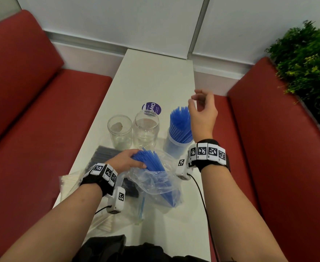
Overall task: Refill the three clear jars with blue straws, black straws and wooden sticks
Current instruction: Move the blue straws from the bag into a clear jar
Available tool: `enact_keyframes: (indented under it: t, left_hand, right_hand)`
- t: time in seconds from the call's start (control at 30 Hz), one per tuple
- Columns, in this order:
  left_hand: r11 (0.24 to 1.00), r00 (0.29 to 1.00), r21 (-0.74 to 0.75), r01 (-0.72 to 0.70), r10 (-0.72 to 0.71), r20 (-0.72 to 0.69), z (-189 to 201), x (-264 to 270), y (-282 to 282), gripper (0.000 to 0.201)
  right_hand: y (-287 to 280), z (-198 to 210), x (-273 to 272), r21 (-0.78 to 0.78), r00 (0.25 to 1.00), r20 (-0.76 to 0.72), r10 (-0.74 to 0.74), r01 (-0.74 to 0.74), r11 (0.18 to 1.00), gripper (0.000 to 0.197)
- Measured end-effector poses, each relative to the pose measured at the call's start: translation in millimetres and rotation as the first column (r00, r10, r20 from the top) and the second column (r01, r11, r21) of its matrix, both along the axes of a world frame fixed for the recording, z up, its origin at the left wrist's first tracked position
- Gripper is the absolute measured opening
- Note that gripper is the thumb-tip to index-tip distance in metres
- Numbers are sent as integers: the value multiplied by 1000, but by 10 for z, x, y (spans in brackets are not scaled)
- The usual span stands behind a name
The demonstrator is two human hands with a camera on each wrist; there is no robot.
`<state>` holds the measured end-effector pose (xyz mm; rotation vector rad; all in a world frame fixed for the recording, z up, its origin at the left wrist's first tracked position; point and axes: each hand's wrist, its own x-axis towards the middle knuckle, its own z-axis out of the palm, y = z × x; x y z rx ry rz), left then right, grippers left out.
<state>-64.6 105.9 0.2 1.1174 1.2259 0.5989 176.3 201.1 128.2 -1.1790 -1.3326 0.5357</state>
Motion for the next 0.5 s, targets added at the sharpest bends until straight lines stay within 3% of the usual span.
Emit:
enact_keyframes:
  t: [0.1, 0.2, 0.27, 0.37, 0.43, 0.5]
  left_hand:
    - [1000, 1000, -6, -2, 2, -5, -11, 13, 2, 37]
    - [1000, 1000, 2, -3, 4, -12, -6, 32, -8, 43]
    - [1000, 1000, 13, 2, -2, -8, 4, 37, -13, 49]
    - [1000, 1000, 18, 2, -2, -5, -13, 22, -9, 45]
    - [1000, 1000, 15, 0, 0, -1, -25, 20, -8, 46]
    - [1000, 1000, 9, 4, -4, 3, -33, 27, 2, 47]
  right_hand:
    - [61, 1, 25, 33, 941, 339, -21, 11, 999, 25]
    - [37, -256, -7, -284, 722, 681, 121, 109, 953, 51]
    - [-11, -431, -30, -411, 580, 782, 229, 203, 889, 66]
    - [-42, -569, -66, -423, 428, 851, 303, 217, 880, 74]
    - [-9, -542, -87, -439, 423, 843, 332, 185, 879, 76]
    - [38, -474, -85, -418, 492, 818, 298, 153, 895, 72]
